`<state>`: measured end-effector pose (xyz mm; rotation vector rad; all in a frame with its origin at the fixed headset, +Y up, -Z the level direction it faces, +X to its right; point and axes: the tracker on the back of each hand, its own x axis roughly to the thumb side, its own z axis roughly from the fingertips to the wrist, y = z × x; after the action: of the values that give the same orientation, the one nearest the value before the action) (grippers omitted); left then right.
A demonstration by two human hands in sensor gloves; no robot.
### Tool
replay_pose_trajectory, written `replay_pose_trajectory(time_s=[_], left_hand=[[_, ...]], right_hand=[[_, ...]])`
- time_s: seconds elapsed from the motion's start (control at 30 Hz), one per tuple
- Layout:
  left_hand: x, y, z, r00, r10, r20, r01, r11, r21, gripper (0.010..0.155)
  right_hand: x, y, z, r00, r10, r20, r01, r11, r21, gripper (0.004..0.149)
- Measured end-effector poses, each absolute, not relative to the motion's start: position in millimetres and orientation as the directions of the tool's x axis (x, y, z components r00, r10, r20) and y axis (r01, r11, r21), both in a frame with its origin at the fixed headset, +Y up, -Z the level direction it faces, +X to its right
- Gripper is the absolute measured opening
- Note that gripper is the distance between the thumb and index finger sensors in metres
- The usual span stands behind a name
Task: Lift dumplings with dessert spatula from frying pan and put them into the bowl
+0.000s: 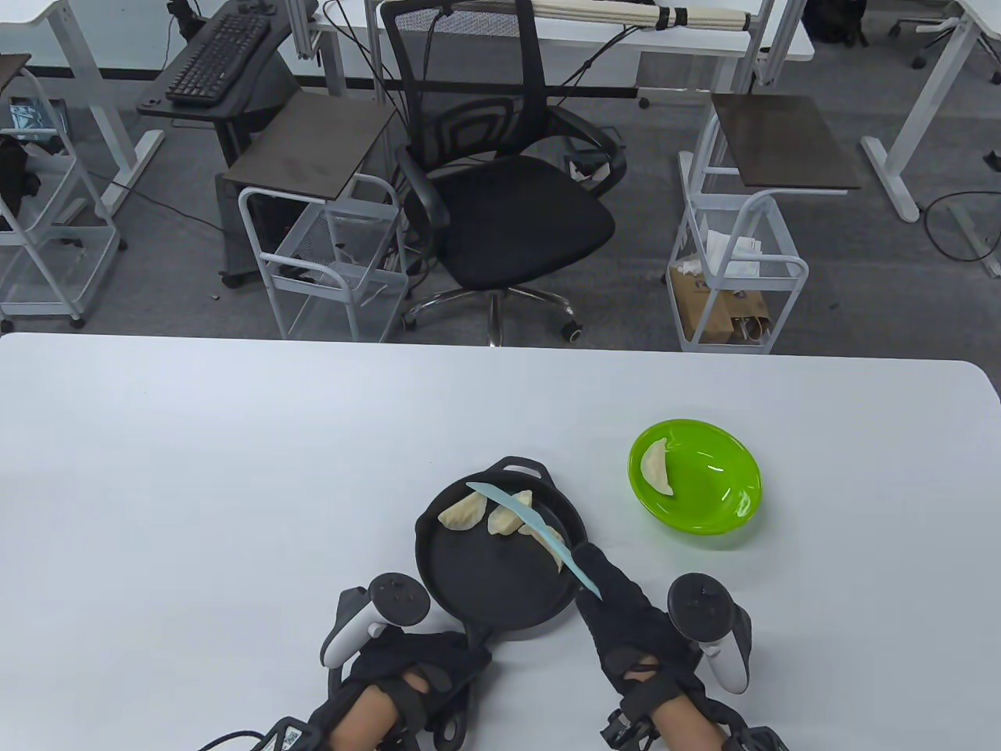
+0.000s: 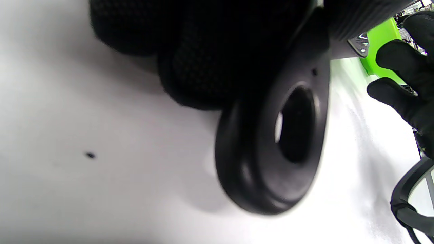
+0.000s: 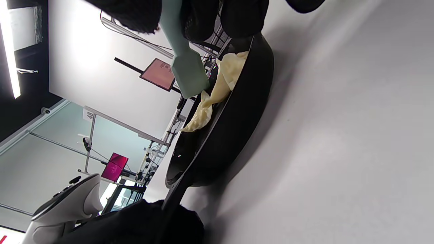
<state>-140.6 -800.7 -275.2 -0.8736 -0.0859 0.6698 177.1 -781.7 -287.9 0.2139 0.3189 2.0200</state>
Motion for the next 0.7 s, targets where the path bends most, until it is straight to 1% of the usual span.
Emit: replay_pose_trajectory(time_s=[0.13,0.27,0.53,0.63,0.7], left_hand=[[-140,-801,-275,0.795,0.575,-0.192,-0.506,0.456,-0.732,0.062],[-140,-801,-275,0.796,0.574,-0.190,-0.506,0.459,-0.731,0.062],[-141,-802,-276,0.797,0.575,-0.188,-0.504,0.460,-0.731,0.062],[-141,-802,-276,0.796,0.575,-0.187,-0.504,0.459,-0.732,0.062],[-141,-802,-276,0.796,0.575,-0.188,-0.504,0.458,-0.732,0.062]], right_hand=[[180,-775,-286,-0.432,0.900,0.058,-0.851,-0.428,0.302,0.054],[183,-769,-282,-0.364,0.929,0.073,-0.884,-0.369,0.288,0.052],[182,-761,-276,-0.379,0.915,0.141,-0.872,-0.404,0.277,0.050],[181,-761,-274,-0.381,0.915,0.132,-0.876,-0.403,0.264,0.051],[178,-765,-274,-0.372,0.922,0.106,-0.875,-0.386,0.290,0.053]])
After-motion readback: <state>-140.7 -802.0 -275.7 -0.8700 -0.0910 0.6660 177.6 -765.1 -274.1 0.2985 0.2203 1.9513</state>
